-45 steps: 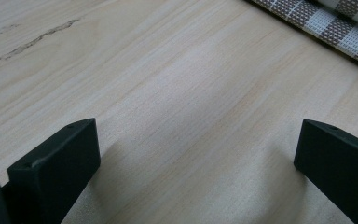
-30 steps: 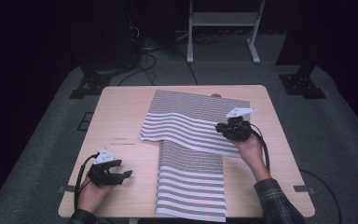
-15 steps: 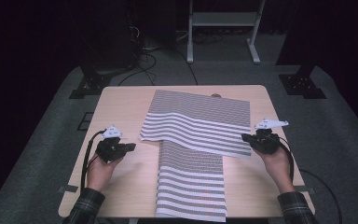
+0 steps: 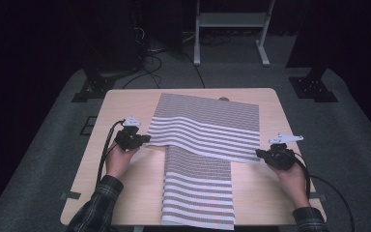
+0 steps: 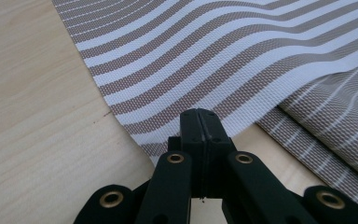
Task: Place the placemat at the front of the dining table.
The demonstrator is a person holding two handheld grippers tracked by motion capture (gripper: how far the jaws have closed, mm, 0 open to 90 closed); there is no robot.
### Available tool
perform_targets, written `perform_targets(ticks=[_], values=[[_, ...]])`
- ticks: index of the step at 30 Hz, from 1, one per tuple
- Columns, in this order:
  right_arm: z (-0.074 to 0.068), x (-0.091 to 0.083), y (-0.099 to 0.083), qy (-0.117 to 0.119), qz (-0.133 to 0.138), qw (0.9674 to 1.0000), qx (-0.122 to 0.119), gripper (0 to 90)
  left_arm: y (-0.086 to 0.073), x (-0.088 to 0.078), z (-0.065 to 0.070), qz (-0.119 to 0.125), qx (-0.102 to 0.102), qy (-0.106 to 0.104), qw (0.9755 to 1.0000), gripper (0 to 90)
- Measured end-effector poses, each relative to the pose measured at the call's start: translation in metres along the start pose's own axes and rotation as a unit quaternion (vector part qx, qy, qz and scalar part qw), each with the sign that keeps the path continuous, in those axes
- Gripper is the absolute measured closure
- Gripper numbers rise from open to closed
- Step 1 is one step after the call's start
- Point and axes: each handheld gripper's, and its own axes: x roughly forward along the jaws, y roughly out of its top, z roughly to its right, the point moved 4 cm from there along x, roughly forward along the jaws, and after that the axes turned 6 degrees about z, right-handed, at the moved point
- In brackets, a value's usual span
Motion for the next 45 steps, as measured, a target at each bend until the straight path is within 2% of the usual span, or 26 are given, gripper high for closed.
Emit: perform_targets(ticks=[6, 11, 15, 23, 32, 37, 45], values=[[-0.001, 0.008, -0.007, 0.005, -0.021, 0.9998, 0.001, 89.6, -0.003, 0.017, -0.004, -0.026, 0.013, 0.015, 0.9995, 90.0], [-0.005, 0.017, -0.012, -0.006, -0.050, 0.9984, -0.025, 89.7, -0.011, 0.023, -0.007, -0.052, 0.013, 0.019, 0.9984, 90.0], [-0.005, 0.018, -0.011, -0.012, -0.050, 0.9981, -0.034, 89.8, -0.012, 0.024, -0.007, -0.052, 0.007, 0.019, 0.9984, 90.0], [0.004, 0.029, -0.004, -0.029, -0.041, 0.9983, -0.030, 89.9, -0.012, 0.024, -0.010, -0.051, 0.010, 0.023, 0.9984, 90.0], [0.020, 0.049, 0.010, -0.042, -0.027, 0.9987, -0.001, 89.9, -0.014, 0.023, -0.018, -0.041, -0.005, 0.024, 0.9988, 90.0], [0.026, 0.060, 0.018, -0.051, -0.022, 0.9985, 0.005, 89.9, -0.014, 0.022, -0.021, -0.041, -0.004, 0.032, 0.9987, 90.0], [0.031, 0.072, 0.028, -0.056, -0.024, 0.9981, 0.013, 89.9, -0.013, 0.023, -0.030, -0.036, -0.015, 0.038, 0.9985, 90.0]])
